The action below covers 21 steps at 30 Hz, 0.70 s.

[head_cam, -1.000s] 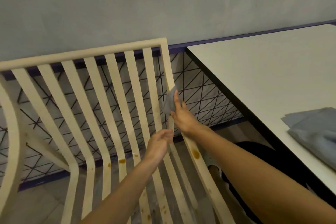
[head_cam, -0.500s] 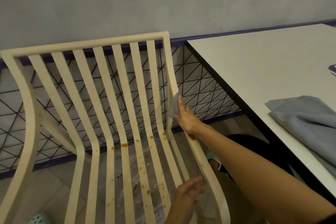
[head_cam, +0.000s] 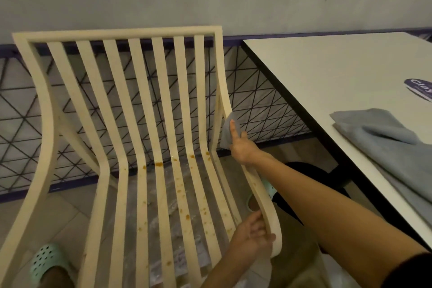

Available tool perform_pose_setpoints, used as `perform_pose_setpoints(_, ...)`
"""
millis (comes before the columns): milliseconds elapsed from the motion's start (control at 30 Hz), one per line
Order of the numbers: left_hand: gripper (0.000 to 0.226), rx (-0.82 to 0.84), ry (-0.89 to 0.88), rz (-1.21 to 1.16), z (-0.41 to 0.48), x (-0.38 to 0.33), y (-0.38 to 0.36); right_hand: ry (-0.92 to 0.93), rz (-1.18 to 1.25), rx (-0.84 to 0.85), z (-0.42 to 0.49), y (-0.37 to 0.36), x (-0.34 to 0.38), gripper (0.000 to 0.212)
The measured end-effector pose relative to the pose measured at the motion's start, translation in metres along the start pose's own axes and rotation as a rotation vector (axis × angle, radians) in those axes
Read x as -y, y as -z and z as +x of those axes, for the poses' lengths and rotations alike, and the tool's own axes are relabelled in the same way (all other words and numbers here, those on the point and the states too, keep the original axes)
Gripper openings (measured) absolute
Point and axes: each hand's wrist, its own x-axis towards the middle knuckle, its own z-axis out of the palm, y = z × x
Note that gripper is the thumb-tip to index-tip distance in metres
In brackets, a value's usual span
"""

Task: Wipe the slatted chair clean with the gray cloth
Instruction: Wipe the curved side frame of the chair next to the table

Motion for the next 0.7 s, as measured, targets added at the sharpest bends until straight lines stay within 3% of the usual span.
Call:
perform_pose_setpoints(100, 0.049, -0.034, 0.093, -0.104, 0.006, -0.002, -0.001, -0.001, 0.018, 0.008, -0.012, -0.005, -0.004, 0.084)
perform_pose_setpoints(200, 0.038, -0.057, 0.060, -0.017, 0.008, 0.002, -0.003, -0.005, 0.024, 0.009, -0.022, -0.009, -0.007, 0.080)
perform_pose_setpoints(400, 0.052, -0.068, -0.012, -0.022, 0.004, 0.008, -0.002, 0.001, 0.031, 0.016, -0.046, -0.017, -0.014, 0.075)
perform_pose_setpoints(500, 0.035, -0.076, -0.039, -0.004, 0.007, 0.013, -0.002, -0.004, 0.042, 0.013, -0.060, -0.020, -0.016, 0.074)
perform_pose_setpoints(700, 0.034, -0.091, -0.064, 0.007, 0.007, 0.018, -0.002, 0.018, 0.035, 0.008, -0.082, -0.027, -0.022, 0.073)
